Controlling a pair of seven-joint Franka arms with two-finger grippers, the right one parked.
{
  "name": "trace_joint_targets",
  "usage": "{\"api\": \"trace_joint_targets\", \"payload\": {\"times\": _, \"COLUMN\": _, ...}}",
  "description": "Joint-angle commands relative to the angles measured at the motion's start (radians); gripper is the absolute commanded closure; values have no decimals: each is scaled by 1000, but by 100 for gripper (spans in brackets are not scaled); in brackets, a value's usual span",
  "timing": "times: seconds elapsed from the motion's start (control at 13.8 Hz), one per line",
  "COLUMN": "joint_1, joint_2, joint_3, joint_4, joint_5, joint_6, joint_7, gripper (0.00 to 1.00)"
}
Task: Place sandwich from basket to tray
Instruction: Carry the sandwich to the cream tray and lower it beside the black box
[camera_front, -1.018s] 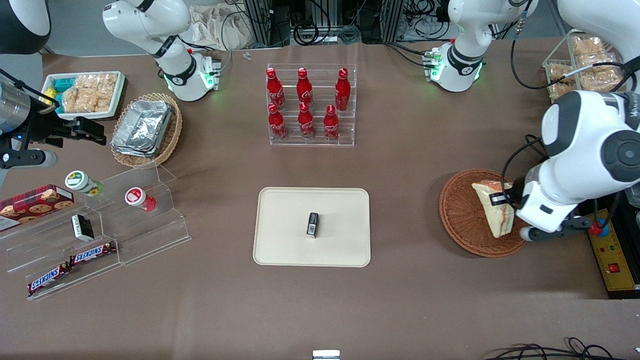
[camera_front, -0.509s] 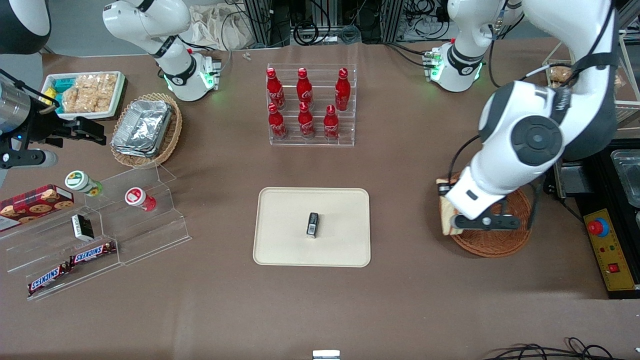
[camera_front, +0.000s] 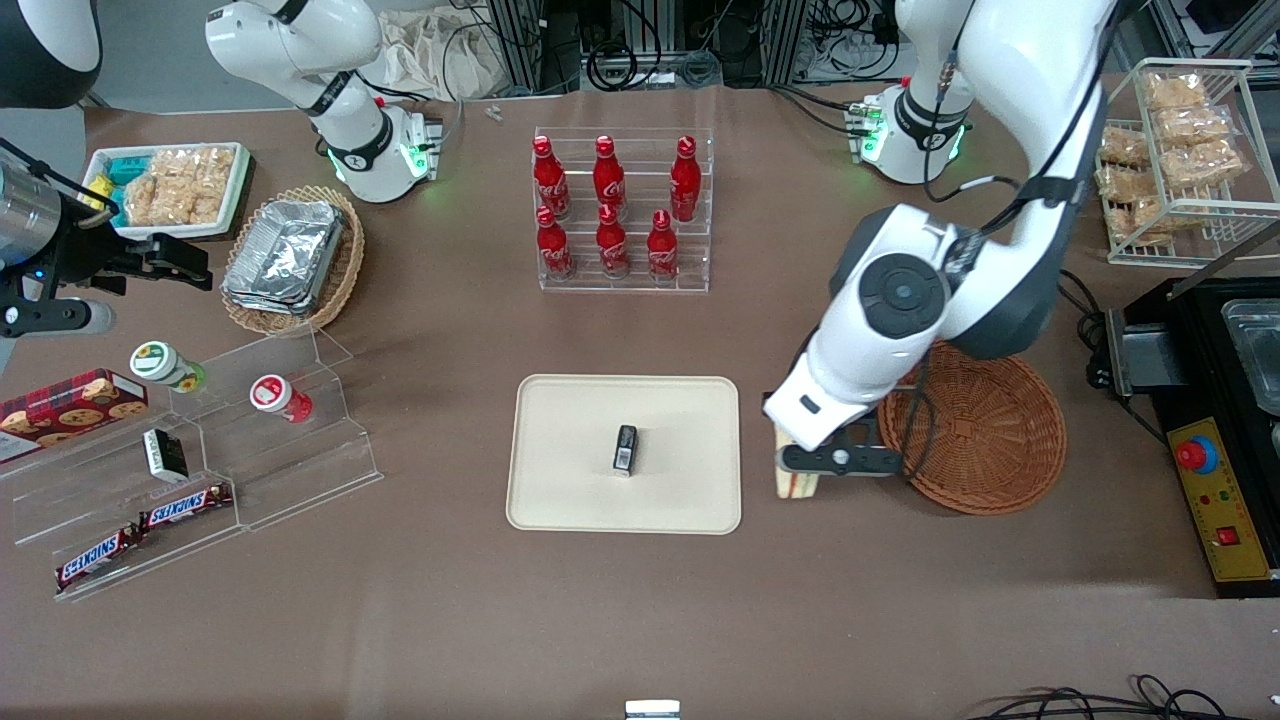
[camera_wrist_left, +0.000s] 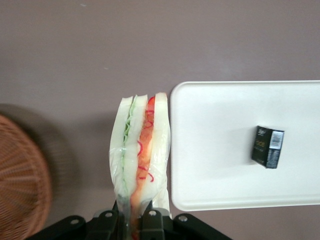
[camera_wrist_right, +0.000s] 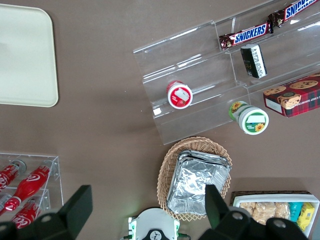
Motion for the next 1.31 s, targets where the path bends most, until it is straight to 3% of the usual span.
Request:
{"api": "trace_joint_targets", "payload": {"times": 0.0, "joint_1": -37, "joint_2": 86, "joint_3": 7, "joint_4": 56, "joint_5": 13, "joint_6": 69, "joint_7": -26, "gripper": 100}}
{"api": "trace_joint_targets", "payload": {"times": 0.36, "joint_1": -71, "joint_2": 206, "joint_3": 7, "joint_4": 105, "joint_5": 16, "joint_6": 128, "joint_7": -20, "gripper": 100}}
{"api": "trace_joint_targets", "payload": {"times": 0.95, "joint_1": -98, "joint_2": 286, "joint_3": 7, "joint_4": 102, "joint_5": 8, "joint_6": 136, "joint_7": -25, "gripper": 99}}
{"api": "trace_joint_targets", "payload": {"times": 1.24, "joint_1": -106, "joint_2": 306, "joint_3": 7, "joint_4": 104, "joint_5": 4, "joint_6": 137, "joint_7": -33, "gripper": 88}}
